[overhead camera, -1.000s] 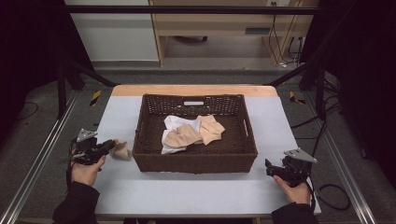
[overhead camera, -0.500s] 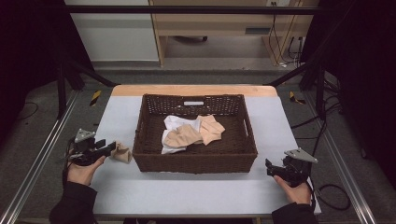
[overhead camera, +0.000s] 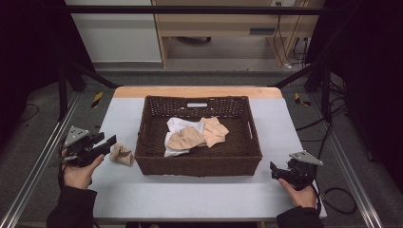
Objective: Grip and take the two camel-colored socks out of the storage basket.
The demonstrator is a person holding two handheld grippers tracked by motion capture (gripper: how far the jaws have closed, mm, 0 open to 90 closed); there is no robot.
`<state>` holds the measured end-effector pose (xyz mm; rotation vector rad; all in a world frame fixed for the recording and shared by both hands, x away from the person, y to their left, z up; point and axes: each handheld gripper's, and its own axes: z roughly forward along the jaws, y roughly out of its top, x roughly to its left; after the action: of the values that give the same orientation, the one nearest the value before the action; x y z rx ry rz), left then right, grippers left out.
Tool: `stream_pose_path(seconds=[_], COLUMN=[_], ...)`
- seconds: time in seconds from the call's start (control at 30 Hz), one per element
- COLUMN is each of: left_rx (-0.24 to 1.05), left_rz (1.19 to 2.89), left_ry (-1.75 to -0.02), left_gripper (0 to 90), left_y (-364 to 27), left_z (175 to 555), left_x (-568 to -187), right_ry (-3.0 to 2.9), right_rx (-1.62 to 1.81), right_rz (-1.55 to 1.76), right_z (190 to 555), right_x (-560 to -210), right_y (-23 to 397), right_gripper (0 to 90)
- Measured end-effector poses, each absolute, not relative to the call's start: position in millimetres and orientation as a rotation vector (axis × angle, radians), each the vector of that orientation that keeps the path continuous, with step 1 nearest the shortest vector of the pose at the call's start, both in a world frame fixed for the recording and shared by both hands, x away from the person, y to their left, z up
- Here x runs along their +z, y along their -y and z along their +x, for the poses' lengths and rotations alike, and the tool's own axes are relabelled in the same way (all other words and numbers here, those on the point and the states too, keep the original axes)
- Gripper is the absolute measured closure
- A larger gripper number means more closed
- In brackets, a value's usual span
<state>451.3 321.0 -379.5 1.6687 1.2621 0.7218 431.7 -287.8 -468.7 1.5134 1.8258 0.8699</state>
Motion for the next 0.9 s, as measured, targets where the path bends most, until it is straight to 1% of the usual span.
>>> stream_pose_path(seconds=[0.03, 0.2, 0.43, 0.5, 0.73, 0.77, 0.8, 0.9], left_rx=[0.715, 0.699, 0.675, 0.678, 0.678, 0.686, 0.686, 0.677], left_rz=[1.648, 1.628, 1.627, 1.651, 1.641, 1.653, 1.653, 1.659], left_ry=[-1.233, -1.203, -1.181, -1.164, -1.114, -1.099, -1.099, -1.076], left_gripper=[45.7, 43.8, 44.4, 44.6, 44.7, 44.7, 44.7, 44.9], left_y=[-316, -305, -286, -274, -249, -239, -239, -217], left_z=[449, 447, 451, 454, 460, 464, 464, 474], left_x=[-376, -370, -363, -357, -335, -329, -329, -323], right_ry=[-1.825, -1.827, -1.827, -1.827, -1.822, -1.821, -1.821, -1.819], right_rx=[0.872, 0.868, 0.869, 0.865, 0.863, 0.865, 0.865, 0.867], right_rz=[1.514, 1.512, 1.513, 1.518, 1.520, 1.522, 1.522, 1.523], right_z=[432, 432, 432, 432, 432, 432, 432, 432], right_x=[-469, -469, -469, -470, -470, -470, -470, -469], right_y=[288, 287, 287, 287, 287, 287, 287, 287], right_gripper=[5.8, 5.8, 5.7, 5.6, 5.6, 5.6, 5.6, 5.6])
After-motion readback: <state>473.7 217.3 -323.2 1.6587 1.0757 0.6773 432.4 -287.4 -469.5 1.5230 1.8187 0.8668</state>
